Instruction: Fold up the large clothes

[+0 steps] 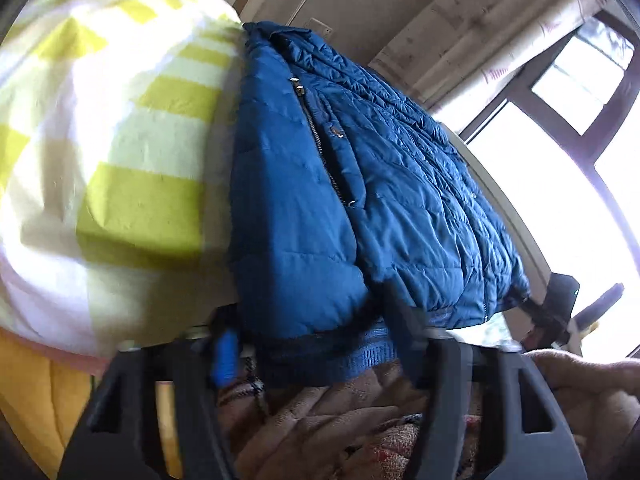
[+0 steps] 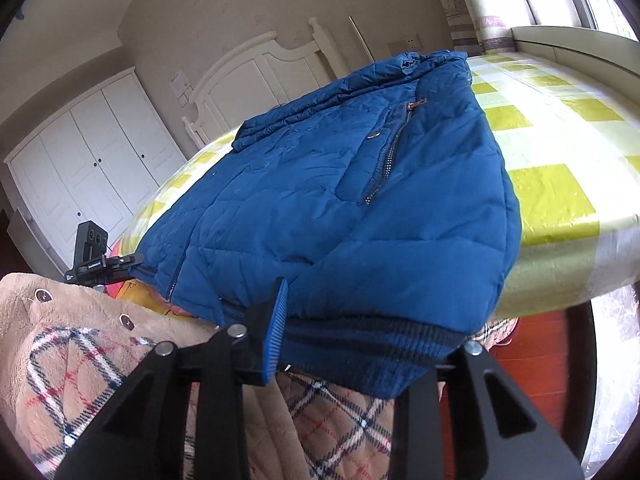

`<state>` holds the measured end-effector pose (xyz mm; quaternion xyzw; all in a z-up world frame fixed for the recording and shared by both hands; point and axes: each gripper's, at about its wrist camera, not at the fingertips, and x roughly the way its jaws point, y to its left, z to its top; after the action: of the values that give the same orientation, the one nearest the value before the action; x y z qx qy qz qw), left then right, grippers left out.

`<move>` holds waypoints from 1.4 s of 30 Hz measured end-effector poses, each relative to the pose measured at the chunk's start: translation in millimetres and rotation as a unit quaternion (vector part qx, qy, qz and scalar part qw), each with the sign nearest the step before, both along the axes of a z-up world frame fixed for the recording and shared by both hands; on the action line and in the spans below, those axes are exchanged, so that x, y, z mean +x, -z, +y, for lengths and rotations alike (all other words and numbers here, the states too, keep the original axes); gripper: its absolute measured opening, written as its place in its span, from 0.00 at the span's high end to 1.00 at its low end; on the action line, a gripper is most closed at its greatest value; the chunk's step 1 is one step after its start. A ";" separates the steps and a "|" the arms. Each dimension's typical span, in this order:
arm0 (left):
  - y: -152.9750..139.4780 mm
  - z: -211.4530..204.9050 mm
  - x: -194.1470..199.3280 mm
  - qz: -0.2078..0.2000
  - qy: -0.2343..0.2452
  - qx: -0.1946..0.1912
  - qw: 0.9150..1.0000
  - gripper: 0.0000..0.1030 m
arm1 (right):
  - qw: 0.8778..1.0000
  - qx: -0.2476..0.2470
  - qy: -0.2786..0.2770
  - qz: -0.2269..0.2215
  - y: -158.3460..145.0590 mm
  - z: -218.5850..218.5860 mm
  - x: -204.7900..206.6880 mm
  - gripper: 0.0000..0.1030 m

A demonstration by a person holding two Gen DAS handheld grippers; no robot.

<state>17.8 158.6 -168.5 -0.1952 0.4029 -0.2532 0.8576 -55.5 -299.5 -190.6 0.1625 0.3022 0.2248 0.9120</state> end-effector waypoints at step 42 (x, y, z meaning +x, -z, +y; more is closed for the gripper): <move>-226.2 5.1 350.5 -0.042 -0.083 0.002 0.996 0.05 | 0.980 0.100 0.155 0.077 -216.6 -139.2 362.7 0.16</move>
<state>368.3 163.7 57.8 -0.2156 0.3498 -0.1886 0.8919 307.3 -438.8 26.1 0.3147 0.3183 0.0968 0.8890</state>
